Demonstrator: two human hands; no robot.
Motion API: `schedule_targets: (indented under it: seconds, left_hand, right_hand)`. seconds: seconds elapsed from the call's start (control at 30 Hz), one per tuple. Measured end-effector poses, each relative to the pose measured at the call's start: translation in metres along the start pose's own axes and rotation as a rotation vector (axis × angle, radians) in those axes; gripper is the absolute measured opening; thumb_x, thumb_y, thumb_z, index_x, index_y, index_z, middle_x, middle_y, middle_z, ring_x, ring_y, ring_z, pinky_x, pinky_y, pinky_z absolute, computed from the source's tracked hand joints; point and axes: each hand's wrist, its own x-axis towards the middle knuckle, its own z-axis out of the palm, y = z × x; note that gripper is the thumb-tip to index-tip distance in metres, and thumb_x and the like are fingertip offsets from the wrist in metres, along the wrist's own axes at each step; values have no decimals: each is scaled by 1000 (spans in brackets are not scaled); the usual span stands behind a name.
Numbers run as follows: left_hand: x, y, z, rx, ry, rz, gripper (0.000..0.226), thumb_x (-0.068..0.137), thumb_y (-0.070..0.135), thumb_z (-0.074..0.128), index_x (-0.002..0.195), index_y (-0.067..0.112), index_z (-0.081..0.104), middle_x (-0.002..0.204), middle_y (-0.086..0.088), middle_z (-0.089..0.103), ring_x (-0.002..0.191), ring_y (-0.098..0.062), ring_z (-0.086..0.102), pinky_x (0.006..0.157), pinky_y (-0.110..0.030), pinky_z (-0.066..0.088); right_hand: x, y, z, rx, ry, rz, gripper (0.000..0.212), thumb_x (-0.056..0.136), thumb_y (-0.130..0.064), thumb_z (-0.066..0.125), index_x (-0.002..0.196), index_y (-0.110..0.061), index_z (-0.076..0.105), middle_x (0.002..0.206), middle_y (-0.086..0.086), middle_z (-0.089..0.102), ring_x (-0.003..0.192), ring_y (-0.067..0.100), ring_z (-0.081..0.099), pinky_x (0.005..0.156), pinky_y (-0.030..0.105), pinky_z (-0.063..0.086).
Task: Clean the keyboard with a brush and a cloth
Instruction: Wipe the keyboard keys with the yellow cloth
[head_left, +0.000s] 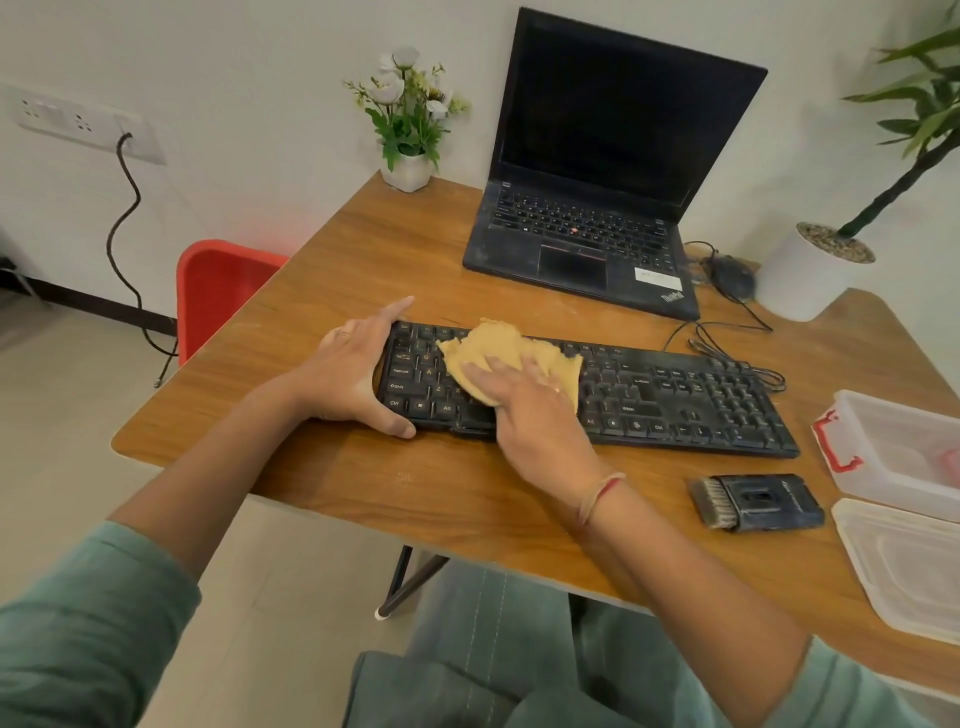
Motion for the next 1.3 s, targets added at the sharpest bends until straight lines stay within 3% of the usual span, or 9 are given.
schedule_targets:
  seconds: [0.1,0.27,0.53,0.73,0.9,1.03,1.1,1.23,1.3]
  left_hand:
    - [-1,1,-1,-14,-6,1,144,34,76,70,151,36,-4,152,-2,26,137,-25,25,114,-42,14]
    - [-1,1,1,5,12,10,145,34,77,69,152,35,-2,152,-1,27,136,-26,27,114,-43,16]
    - [-2,2,-1,-11,9,6,145,33,75,70,152,35,-2,152,-1,27,137,-25,25,115,-43,15]
    - [-1,2,-1,-10,4,10,145,33,77,69,152,35,-2,153,0,26,137,-25,25,115,-44,15]
    - [0,1,-1,-4,2,11,145,34,78,69,152,35,-3,152,-1,26,138,-25,25,115,-44,14]
    - [0,0,0,-3,14,9,144,34,76,70,152,36,-3,152,-1,27,136,-25,27,114,-42,16]
    - [0,-1,1,-8,17,13,144,34,76,70,152,36,-2,152,0,28,136,-26,28,114,-42,16]
    - [1,0,1,-3,23,13,146,32,76,69,152,35,-2,152,-1,28,136,-26,28,116,-44,16]
    - [1,0,2,2,22,13,145,32,77,69,152,36,-2,151,0,28,135,-26,28,116,-45,16]
  right_hand:
    - [-8,20,-11,-69,15,8,61,97,-5,32,149,-35,22,158,-5,18,147,20,9,120,38,8]
    - [14,68,-24,-69,78,312,53,97,-9,37,146,-30,34,158,8,22,145,30,18,117,48,19]
    - [-1,3,-3,-113,-12,-6,55,101,-12,30,150,-36,18,159,-2,14,147,24,8,120,45,5]
    - [10,72,-37,41,88,323,57,93,0,36,145,-23,39,154,12,30,141,28,28,117,41,24]
    - [11,15,-6,31,18,142,56,98,-7,32,147,-33,29,159,1,15,147,25,9,120,46,10]
    - [-9,-5,-5,26,-45,-39,59,98,-3,29,149,-32,25,159,-5,16,147,18,7,121,36,4]
    - [-12,20,-15,10,-27,39,58,98,-3,33,147,-34,28,157,-7,17,147,16,12,117,32,6]
    - [-8,69,-38,62,138,321,48,98,-6,36,142,-26,41,151,6,37,133,25,43,110,37,35]
    - [-7,63,-34,83,139,341,49,98,-5,35,143,-26,40,151,7,38,134,24,42,109,33,32]
